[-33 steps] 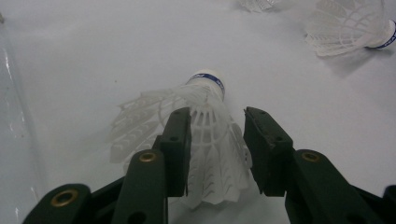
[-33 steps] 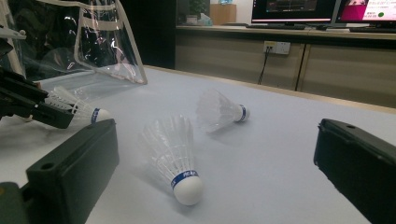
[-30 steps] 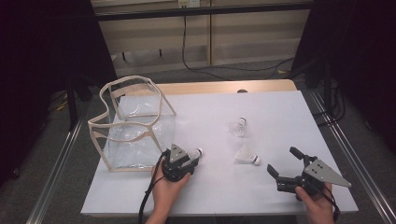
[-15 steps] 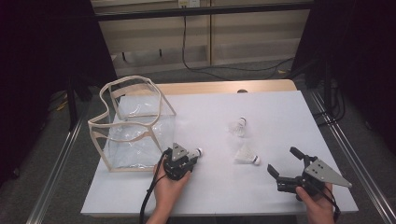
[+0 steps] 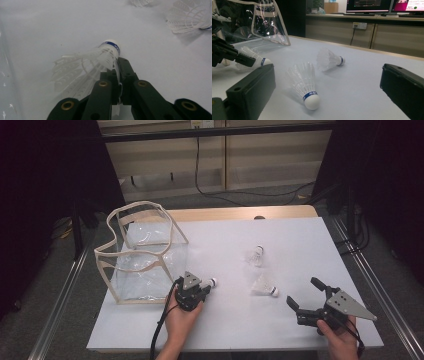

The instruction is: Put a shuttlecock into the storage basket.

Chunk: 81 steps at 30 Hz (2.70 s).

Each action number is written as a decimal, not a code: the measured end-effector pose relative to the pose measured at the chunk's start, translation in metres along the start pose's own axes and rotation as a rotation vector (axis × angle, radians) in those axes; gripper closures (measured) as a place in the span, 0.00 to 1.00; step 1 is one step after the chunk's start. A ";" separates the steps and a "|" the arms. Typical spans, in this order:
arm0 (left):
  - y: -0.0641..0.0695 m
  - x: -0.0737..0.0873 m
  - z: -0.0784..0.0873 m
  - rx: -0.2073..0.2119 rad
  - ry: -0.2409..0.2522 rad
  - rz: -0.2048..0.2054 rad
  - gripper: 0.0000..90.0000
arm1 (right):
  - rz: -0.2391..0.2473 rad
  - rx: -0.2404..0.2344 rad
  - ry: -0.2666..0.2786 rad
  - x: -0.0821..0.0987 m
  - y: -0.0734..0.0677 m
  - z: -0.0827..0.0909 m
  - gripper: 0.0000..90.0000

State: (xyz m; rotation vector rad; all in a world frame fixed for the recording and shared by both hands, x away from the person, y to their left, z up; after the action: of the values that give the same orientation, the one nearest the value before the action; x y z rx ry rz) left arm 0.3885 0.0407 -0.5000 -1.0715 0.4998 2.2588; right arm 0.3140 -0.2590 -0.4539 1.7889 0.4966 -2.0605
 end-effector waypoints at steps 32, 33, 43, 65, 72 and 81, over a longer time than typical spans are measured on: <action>0.012 -0.021 0.018 0.097 -0.025 0.048 1.00 | -0.005 -0.002 0.006 -0.001 0.001 0.001 0.00; 0.012 -0.021 0.018 0.098 -0.031 0.044 1.00 | -0.004 -0.001 0.006 -0.001 0.001 0.001 0.00; 0.013 -0.024 0.020 0.117 -0.061 0.058 1.00 | -0.004 0.000 0.006 0.000 0.001 0.001 0.00; 0.014 -0.048 0.034 0.160 -0.098 0.058 1.00 | -0.007 -0.006 0.005 0.000 0.000 0.001 0.00; 0.015 -0.056 0.038 0.184 -0.107 0.064 1.00 | -0.007 -0.008 0.004 0.000 0.000 0.001 0.00; 0.014 -0.065 0.043 0.194 -0.125 0.063 1.00 | -0.008 -0.012 0.006 0.000 -0.001 0.001 0.00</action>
State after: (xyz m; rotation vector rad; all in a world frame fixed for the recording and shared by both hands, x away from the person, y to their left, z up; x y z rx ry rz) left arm 0.3877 0.0315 -0.4216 -0.8236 0.6927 2.2610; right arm 0.3130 -0.2590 -0.4534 1.7896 0.5177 -2.0539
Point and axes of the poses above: each handheld gripper's, and its own axes: z roughly backward along the jaws, x roughly out of its underside, y roughly to its right, the point moved 8 cm from there along -z, roughly forward along the jaws, and after that the axes turned 2 degrees about -x, right-handed, at the moved point
